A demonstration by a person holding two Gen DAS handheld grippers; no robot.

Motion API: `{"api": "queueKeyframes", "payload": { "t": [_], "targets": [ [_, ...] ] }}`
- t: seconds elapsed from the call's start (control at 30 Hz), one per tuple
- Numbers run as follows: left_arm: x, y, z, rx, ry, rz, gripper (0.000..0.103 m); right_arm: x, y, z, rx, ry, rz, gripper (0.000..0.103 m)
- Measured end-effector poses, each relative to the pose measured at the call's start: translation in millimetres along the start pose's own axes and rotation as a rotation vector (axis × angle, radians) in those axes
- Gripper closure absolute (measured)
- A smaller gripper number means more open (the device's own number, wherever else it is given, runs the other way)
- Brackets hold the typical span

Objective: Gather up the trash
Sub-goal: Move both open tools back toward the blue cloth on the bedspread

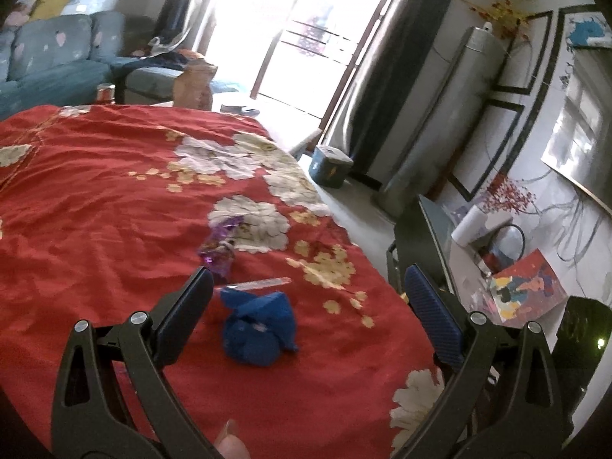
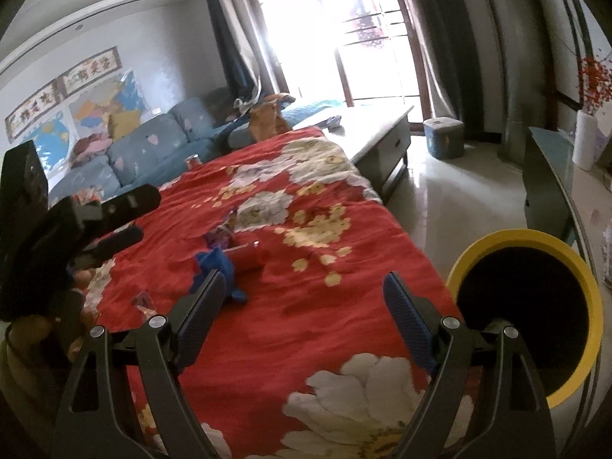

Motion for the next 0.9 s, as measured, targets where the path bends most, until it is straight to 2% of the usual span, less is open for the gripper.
{"api": "queueKeyframes", "payload": {
  "t": [0.43, 0.8, 0.9],
  "targets": [
    [2, -10, -53, 0.107, -0.041, 0.011, 0.011, -33, -1, -35, 0.084, -0.041, -0.069, 0.021],
    [14, -7, -102, 0.215, -0.105, -0.005, 0.011, -88, -7, -51, 0.124, -0.079, -0.177, 0.022],
    [17, 1, -112, 0.242, -0.119, -0.024, 0.013, -104, -10, -53, 0.120, -0.089, -0.207, 0.030]
  ]
}}
Point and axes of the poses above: each gripper's, at about its wrist camera, not at the fingertips, and x roughly against the way its jaws point, z to its right, y to its underside, the point moved 1 cm from there along -x, roughly the way its jaws point, and after that the axes turned 12 degrees about -z, right-handed, at the moved point
